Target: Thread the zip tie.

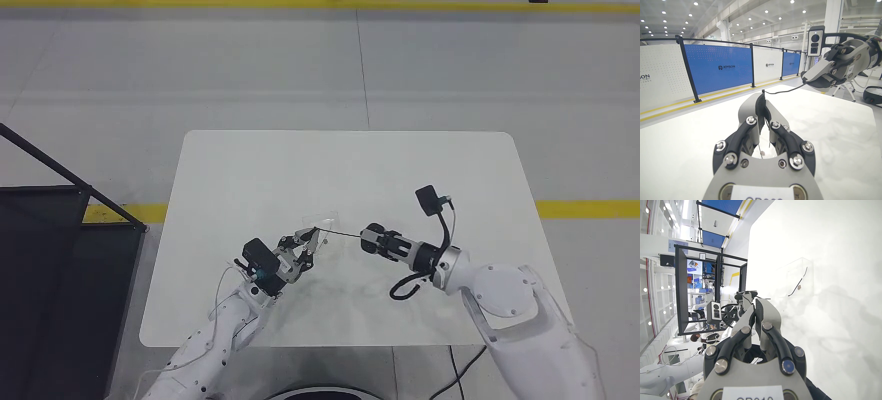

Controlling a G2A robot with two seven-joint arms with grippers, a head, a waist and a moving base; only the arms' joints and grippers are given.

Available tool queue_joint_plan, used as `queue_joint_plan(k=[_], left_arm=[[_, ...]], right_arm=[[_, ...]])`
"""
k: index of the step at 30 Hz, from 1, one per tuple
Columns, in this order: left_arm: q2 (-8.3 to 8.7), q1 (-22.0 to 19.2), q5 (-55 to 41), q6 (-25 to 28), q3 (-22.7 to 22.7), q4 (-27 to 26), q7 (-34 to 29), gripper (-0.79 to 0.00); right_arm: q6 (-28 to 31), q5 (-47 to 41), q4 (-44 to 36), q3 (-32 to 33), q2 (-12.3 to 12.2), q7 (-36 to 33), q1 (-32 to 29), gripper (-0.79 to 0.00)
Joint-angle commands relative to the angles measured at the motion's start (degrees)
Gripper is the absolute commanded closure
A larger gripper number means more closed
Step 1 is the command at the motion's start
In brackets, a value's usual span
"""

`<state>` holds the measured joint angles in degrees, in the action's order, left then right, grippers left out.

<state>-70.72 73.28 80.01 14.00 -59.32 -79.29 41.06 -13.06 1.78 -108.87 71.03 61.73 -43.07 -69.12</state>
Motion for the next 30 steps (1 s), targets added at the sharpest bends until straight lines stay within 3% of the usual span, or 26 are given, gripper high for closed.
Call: queue_joint_plan(k=[1,30], left_arm=[[0.0,0.0,0.0,0.0,0.0,0.0,0.0,0.0],[-0.04,0.4,0.1,-0.5,-0.2,-0.9,-1.6,0.0]], right_arm=[[0.0,-0.1,0.1,-0.1,0.0,-0.1,0.1,0.0],[0.5,-2.5,0.7,-1.0,0.3,0.0,0.9,0.0]])
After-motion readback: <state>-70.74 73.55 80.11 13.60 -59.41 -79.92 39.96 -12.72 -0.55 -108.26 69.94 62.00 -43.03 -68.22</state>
